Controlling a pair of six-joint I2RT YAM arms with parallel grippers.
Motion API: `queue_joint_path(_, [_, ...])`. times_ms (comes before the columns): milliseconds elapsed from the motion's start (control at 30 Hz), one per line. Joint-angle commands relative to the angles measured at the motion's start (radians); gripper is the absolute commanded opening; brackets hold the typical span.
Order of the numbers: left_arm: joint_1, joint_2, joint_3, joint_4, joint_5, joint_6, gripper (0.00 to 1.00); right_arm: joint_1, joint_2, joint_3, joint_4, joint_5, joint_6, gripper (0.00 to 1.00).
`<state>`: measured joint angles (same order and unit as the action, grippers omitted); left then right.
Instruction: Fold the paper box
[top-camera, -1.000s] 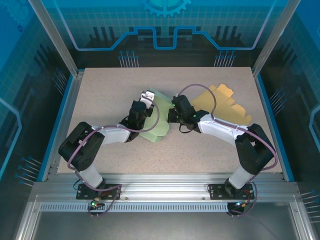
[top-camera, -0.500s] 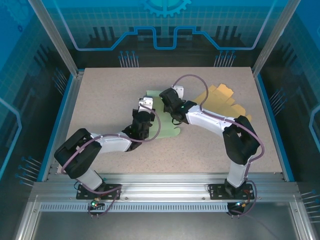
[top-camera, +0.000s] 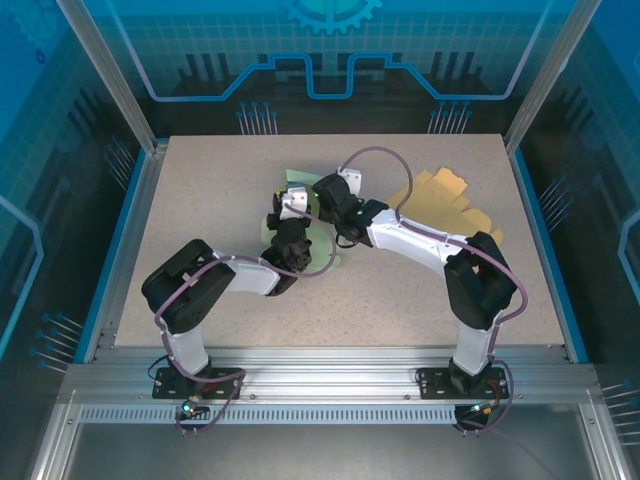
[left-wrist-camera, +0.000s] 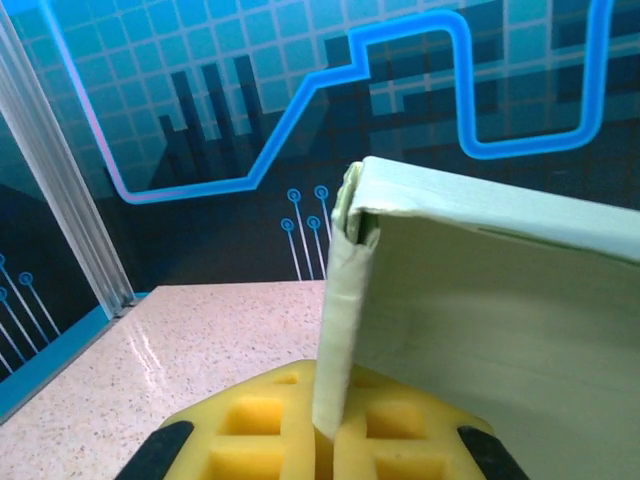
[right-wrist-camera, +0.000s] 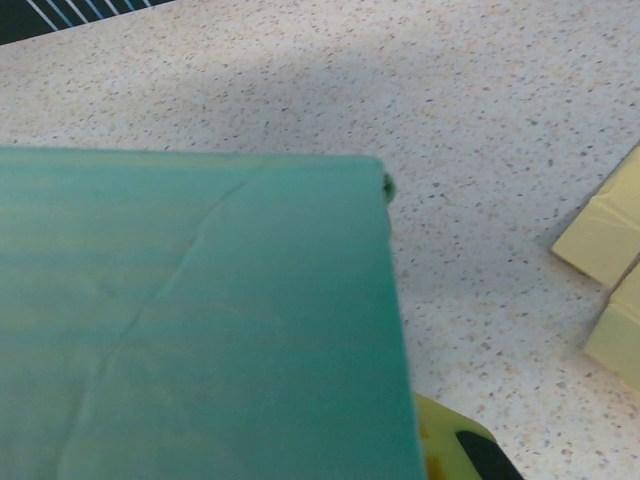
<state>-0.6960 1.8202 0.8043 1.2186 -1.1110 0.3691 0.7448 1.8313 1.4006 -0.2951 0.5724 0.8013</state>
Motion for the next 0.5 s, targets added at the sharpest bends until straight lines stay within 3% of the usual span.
queue_joint_path(0, [0.004, 0.011, 0.119, 0.180, -0.030, 0.103, 0.00, 0.033, -0.001, -0.025, -0.044, -0.073, 0.011, 0.00])
queue_joint_path(167, [0.003, -0.008, 0.092, 0.180, 0.009, 0.081, 0.00, 0.030, 0.021, 0.005, -0.060, -0.072, -0.004, 0.00])
queue_joint_path(367, [-0.074, -0.089, -0.003, 0.130, 0.080, 0.072, 0.25, -0.012, 0.086, 0.116, -0.185, -0.133, -0.068, 0.00])
queue_joint_path(433, [-0.093, -0.176, -0.044, -0.044, 0.136, -0.051, 0.37, -0.033, 0.103, 0.138, -0.219, -0.169, -0.088, 0.00])
queue_joint_path(467, [-0.089, -0.242, -0.061, -0.204, 0.205, -0.175, 0.45, -0.045, 0.112, 0.149, -0.238, -0.191, -0.100, 0.00])
